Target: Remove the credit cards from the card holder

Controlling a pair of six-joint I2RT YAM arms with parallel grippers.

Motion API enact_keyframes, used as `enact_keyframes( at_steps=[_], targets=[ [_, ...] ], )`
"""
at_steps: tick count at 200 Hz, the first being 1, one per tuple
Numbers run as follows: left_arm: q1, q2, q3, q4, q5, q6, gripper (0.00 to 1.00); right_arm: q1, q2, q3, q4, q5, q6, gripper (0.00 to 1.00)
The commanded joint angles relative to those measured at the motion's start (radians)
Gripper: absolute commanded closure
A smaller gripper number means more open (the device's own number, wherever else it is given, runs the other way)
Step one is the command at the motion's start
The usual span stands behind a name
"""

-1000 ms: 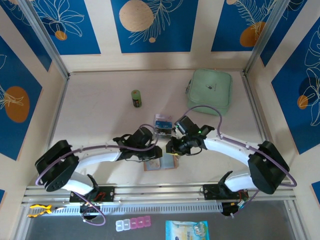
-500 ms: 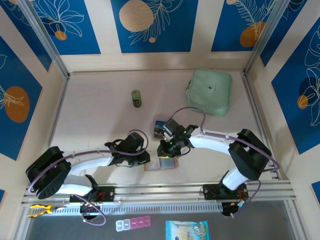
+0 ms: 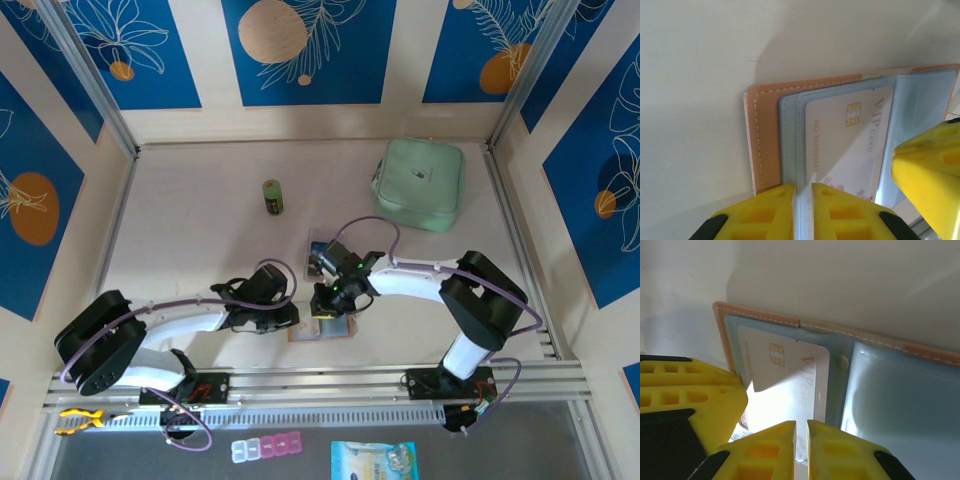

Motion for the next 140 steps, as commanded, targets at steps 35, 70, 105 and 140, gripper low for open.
enact_keyframes(
  at_steps=[35,70,105,140],
  targets=[
    [0.013,0.001,-0.029,-0.011,-0.009,0.016,0.87,0.014,0.042,0.008,0.025,-0.018,0.013,0.84],
    [0.012,0.007,-0.029,-0.008,-0.004,0.016,0.88,0.020,0.054,0.001,0.028,-0.011,0.017,0.82],
    [0.014,0.009,-0.039,0.003,-0.002,0.015,0.89,0.028,0.057,0.002,-0.003,0.020,0.012,0.77],
    [0.015,0.009,-0.044,0.008,0.000,0.012,0.89,0.036,0.054,0.015,-0.057,0.066,0.002,0.73]
  ],
)
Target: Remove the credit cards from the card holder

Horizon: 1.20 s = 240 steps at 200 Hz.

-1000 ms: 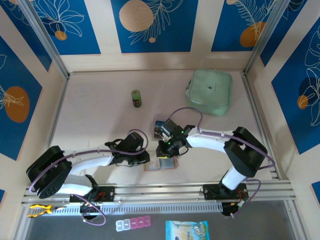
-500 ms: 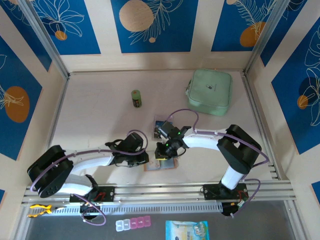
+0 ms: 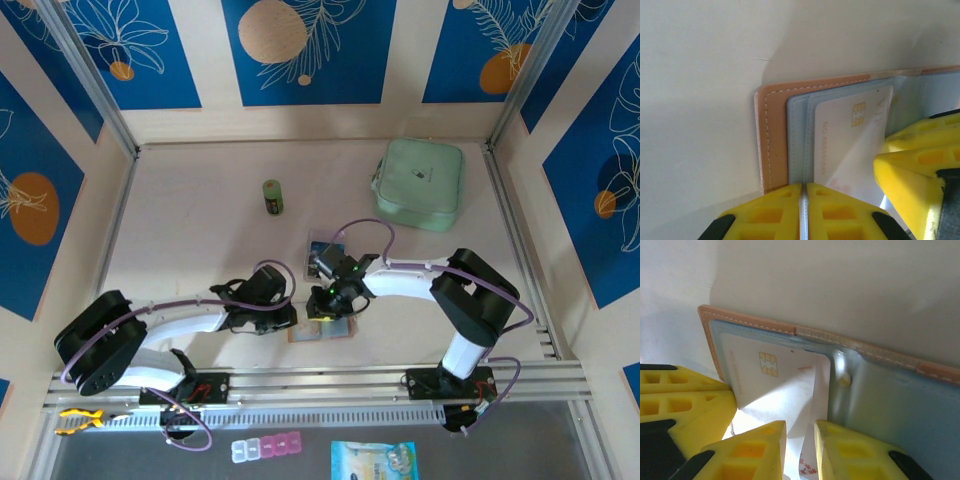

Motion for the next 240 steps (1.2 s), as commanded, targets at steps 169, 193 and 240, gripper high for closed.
enact_keyframes(
  at_steps=[169,193,240],
  targets=[
    [0.013,-0.023,0.000,-0.027,0.008,0.023,0.90,0.035,-0.071,0.061,-0.175,0.116,-0.016,0.71],
    [0.013,-0.023,0.016,-0.024,0.025,0.032,0.92,0.031,-0.077,0.056,-0.154,0.096,-0.009,0.71],
    [0.013,-0.016,0.021,-0.011,0.040,0.031,0.93,0.025,-0.065,0.035,-0.096,0.048,0.010,0.71]
  ],
)
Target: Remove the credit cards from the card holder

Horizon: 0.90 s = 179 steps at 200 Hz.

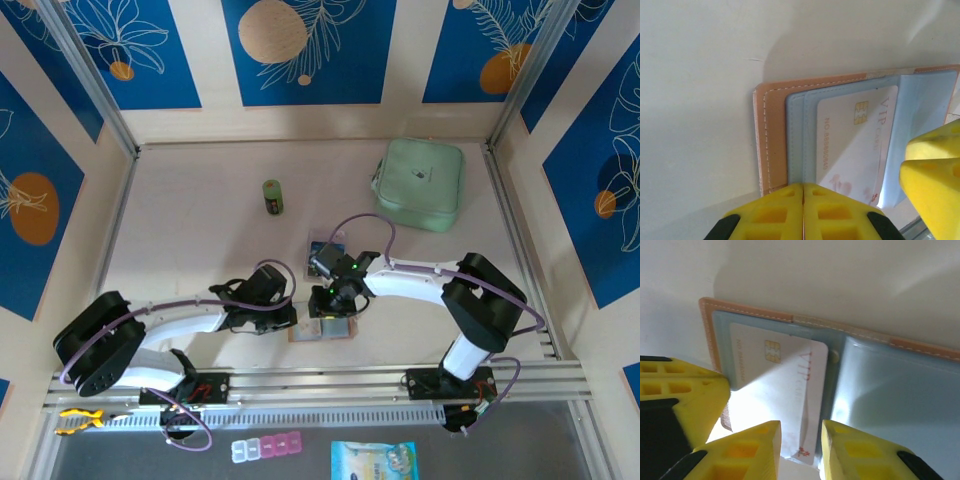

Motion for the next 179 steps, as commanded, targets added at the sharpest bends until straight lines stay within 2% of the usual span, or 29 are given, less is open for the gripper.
enact_keyframes(
  at_steps=[1,70,179],
  targets=[
    [0.011,-0.007,0.018,-0.008,0.028,0.012,0.93,-0.003,-0.015,-0.016,0.035,-0.052,0.020,0.71],
    [0.011,-0.013,0.029,-0.003,0.035,0.009,0.94,-0.012,0.029,-0.040,0.065,-0.071,0.028,0.72],
    [0.011,0.071,0.016,0.006,0.054,0.014,0.95,-0.024,0.059,-0.068,0.145,-0.138,0.050,0.75]
  ],
)
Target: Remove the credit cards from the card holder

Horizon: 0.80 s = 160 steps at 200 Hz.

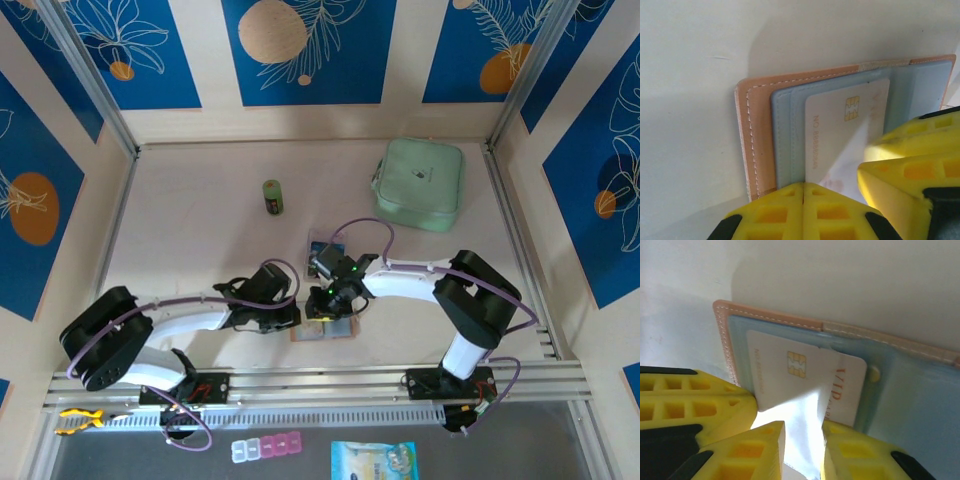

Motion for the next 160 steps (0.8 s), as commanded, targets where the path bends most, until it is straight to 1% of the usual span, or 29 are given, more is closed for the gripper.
enact_keyframes(
  at_steps=[1,43,73,110,160],
  targets=[
    [0.011,0.024,0.001,-0.032,0.008,0.013,0.95,-0.006,0.020,-0.030,0.033,-0.053,0.024,0.75],
    [0.011,0.024,0.003,-0.042,0.004,0.018,0.95,-0.010,0.026,-0.034,0.034,-0.048,0.028,0.75],
    [0.011,0.017,0.004,-0.058,-0.007,0.022,0.95,-0.007,0.026,-0.019,-0.042,0.003,0.013,0.73],
    [0.011,0.002,-0.011,-0.062,-0.014,0.015,0.94,-0.005,0.016,0.016,-0.136,0.070,-0.022,0.73],
    [0.011,-0.015,-0.012,-0.061,-0.018,0.009,0.94,0.000,0.000,0.053,-0.160,0.069,-0.044,0.73]
  ],
)
